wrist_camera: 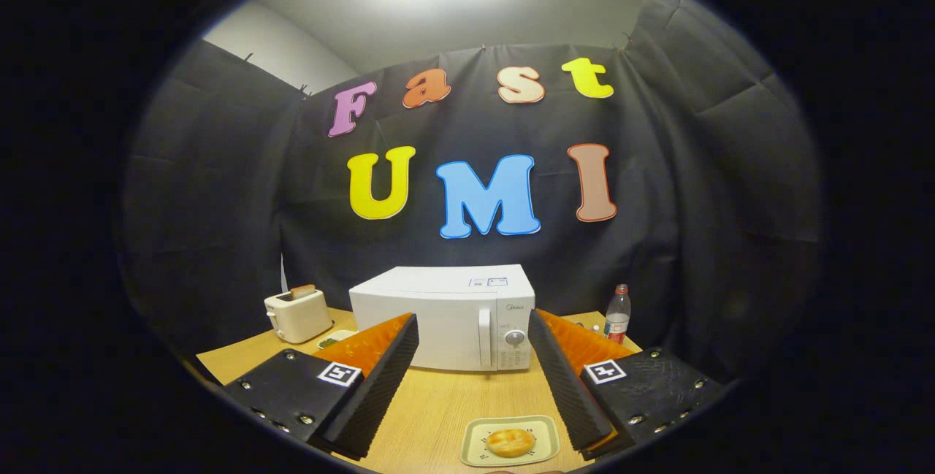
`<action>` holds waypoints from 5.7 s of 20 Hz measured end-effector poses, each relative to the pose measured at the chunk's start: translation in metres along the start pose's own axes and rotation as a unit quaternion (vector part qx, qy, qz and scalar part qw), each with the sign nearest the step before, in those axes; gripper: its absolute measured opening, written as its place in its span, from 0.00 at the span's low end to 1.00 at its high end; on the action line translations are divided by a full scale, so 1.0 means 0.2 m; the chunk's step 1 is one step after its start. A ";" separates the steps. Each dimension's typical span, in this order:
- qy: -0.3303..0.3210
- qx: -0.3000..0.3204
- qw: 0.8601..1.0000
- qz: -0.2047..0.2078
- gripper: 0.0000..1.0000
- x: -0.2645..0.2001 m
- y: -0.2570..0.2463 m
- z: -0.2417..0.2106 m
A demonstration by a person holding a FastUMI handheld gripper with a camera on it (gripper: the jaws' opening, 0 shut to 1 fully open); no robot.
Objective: Open the microwave, put the food inside, and close the microwave door.
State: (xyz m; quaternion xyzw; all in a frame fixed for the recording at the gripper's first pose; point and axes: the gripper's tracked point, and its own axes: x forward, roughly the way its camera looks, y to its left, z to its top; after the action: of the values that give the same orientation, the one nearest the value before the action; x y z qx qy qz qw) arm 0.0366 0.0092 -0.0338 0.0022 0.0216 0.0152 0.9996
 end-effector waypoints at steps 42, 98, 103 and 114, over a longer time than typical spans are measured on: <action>0.070 0.019 0.995 -0.072 0.80 1.39 -0.10 -0.78; 0.022 0.011 1.000 0.017 0.10 0.16 1.36 -0.84; 0.022 -0.018 1.000 -0.001 0.10 0.15 1.50 -0.85; 0.057 0.009 0.996 0.074 0.12 0.02 1.58 -0.82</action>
State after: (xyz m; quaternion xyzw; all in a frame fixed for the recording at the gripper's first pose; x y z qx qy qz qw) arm 0.0230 0.3255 -0.1961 0.0120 0.0789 0.0894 0.9928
